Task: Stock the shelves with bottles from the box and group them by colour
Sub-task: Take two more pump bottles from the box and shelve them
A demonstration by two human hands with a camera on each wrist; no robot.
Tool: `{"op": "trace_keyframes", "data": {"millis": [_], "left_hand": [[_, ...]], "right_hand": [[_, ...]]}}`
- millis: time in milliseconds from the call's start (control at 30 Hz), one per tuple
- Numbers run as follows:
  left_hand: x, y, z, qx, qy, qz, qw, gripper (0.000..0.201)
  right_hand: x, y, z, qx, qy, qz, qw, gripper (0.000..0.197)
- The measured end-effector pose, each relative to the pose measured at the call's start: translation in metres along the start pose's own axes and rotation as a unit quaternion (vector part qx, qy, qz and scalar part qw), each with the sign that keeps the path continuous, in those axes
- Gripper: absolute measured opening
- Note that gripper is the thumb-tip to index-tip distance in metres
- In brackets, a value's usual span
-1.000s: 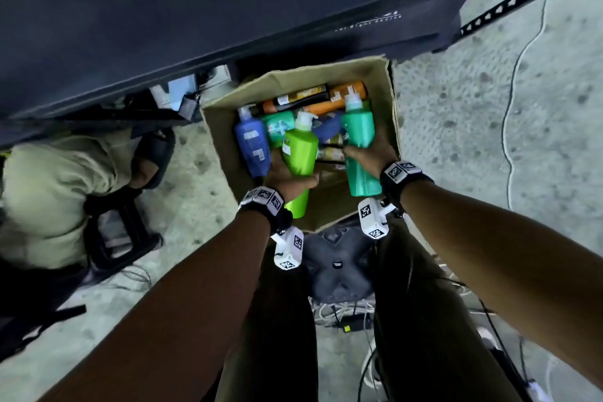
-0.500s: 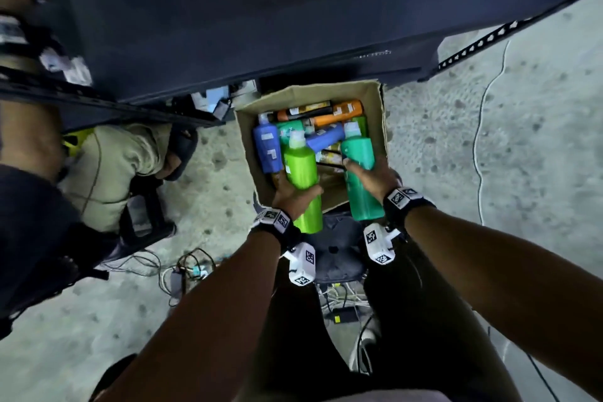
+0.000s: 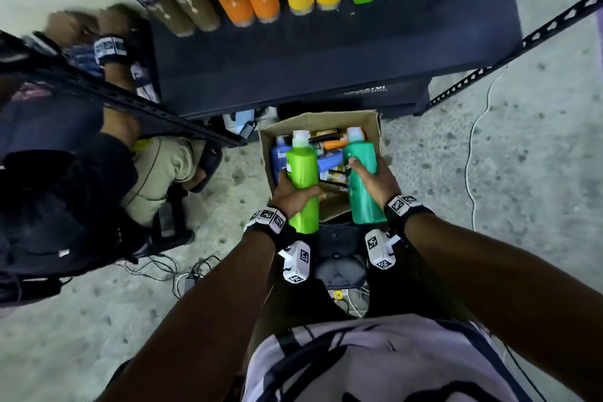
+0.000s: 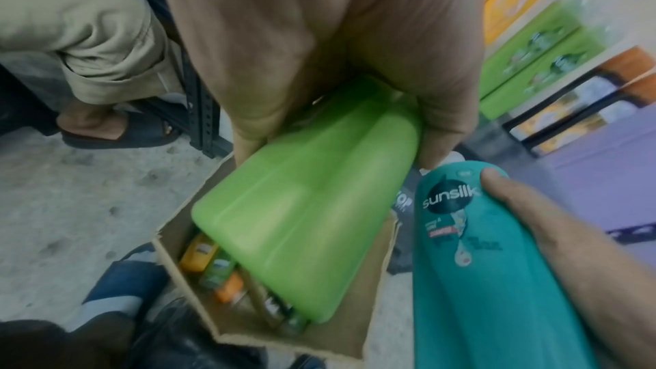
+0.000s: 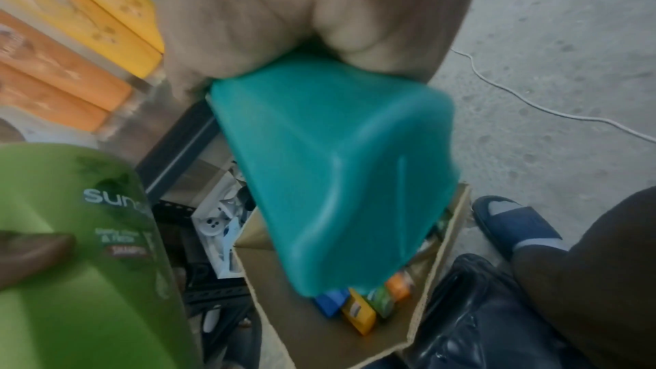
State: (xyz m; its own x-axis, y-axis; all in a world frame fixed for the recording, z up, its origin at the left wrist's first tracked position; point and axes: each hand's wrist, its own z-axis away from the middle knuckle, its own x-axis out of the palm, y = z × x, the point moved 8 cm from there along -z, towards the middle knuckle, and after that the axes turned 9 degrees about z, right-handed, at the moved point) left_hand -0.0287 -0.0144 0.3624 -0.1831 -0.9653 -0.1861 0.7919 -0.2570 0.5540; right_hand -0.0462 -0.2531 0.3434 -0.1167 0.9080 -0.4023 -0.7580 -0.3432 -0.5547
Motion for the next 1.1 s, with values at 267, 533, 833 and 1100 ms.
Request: {"op": "trace_keyframes", "data": {"millis": [267, 533, 833, 1100], "left_hand": [[-0.018, 0.063, 0.034, 0.094, -0.004, 0.056, 0.994, 0.088], [-0.029, 0.143, 0.065, 0.213, -0.003, 0.065, 0.975, 0.083], [-0.048, 0.231, 0.111, 0.324, -0.02, 0.121, 0.938, 0.087], [-0.066, 0.317, 0.186, 0.457, -0.036, 0.123, 0.88, 0.074]], "right_hand": [[-0.037, -0.053, 0.043, -0.091, 0.075, -0.065, 0.991, 0.033], [-0.073, -0.125, 0.072, -0.182, 0.127, -0.073, 0.972, 0.047], [-0.115, -0.228, 0.1, -0.322, 0.173, -0.097, 0.926, 0.053], [-0.151, -0.308, 0.156, -0.454, 0.197, -0.148, 0.856, 0.052]]}}
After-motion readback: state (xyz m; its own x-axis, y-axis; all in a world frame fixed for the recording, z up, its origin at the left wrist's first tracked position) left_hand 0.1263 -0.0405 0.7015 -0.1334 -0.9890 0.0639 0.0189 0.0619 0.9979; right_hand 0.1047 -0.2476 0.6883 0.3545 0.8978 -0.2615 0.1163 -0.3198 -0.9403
